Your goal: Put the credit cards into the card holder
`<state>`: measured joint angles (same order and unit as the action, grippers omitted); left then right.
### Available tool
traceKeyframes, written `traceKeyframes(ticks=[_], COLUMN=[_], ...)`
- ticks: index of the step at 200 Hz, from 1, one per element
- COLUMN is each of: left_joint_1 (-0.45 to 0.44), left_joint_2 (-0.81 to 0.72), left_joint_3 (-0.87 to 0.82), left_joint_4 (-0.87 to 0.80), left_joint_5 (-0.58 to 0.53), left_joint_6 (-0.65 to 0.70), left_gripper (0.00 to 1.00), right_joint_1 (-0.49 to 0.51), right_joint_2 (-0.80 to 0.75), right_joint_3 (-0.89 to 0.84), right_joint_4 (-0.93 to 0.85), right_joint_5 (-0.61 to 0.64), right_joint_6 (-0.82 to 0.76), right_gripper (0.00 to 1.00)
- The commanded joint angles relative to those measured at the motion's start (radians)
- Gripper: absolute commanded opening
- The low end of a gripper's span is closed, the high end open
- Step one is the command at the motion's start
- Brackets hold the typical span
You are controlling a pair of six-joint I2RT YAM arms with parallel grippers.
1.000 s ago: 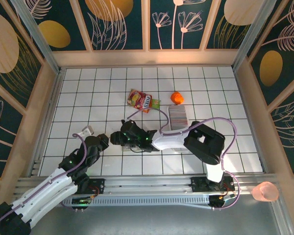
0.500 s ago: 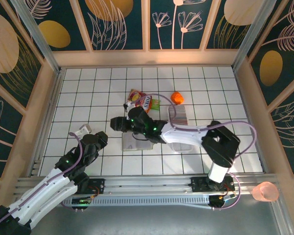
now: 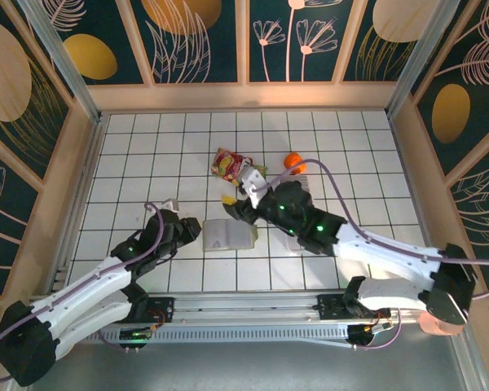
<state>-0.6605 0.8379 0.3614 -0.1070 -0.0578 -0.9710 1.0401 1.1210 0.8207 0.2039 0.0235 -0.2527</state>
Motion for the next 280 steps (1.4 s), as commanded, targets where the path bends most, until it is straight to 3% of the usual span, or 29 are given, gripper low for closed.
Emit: traceKeyframes(ticks=[1, 16, 43, 100, 161, 198, 280], left_joint_1=[-0.003, -0.003, -0.003, -0.003, -0.003, -0.003, -0.003], left_joint_2=[0.032, 0.044, 0.044, -0.022, -0.079, -0.061, 0.001], left_joint_3=[0.034, 0.026, 0.000, -0.066, -0.102, -0.110, -0.119], left_joint_4=[0.081, 0.109, 0.146, 0.197, 0.224, 0.238, 0.289], left_joint_5=[0.021, 0.012, -0.009, -0.075, -0.071, -0.055, -0.021], left_joint_6=[0.042, 0.042, 0.048, 0.067, 0.081, 0.104, 0.146], left_gripper=[0.24, 0.24, 0.25, 0.28, 0.31, 0.32, 0.32], right_joint_1=[0.009, 0.004, -0.043, -0.232, -0.385, -0.404, -0.408], right_joint_2=[-0.075, -0.107, -0.173, -0.161, -0.136, -0.038, 0.101], right_joint_3=[-0.034, -0.011, 0.016, -0.016, -0.193, -0.169, -0.173], right_joint_4=[-0.199, -0.322, -0.508, -0.696, -0.559, -0.595, -0.486], right_joint_5=[-0.047, -0.034, -0.149, -0.026, 0.033, 0.076, 0.124], right_joint_6=[-0.511, -0.596, -0.776, -1.046, -1.163, -1.198, -1.203], right_gripper=[0.55, 0.58, 0.60, 0.66, 0.77, 0.78, 0.78])
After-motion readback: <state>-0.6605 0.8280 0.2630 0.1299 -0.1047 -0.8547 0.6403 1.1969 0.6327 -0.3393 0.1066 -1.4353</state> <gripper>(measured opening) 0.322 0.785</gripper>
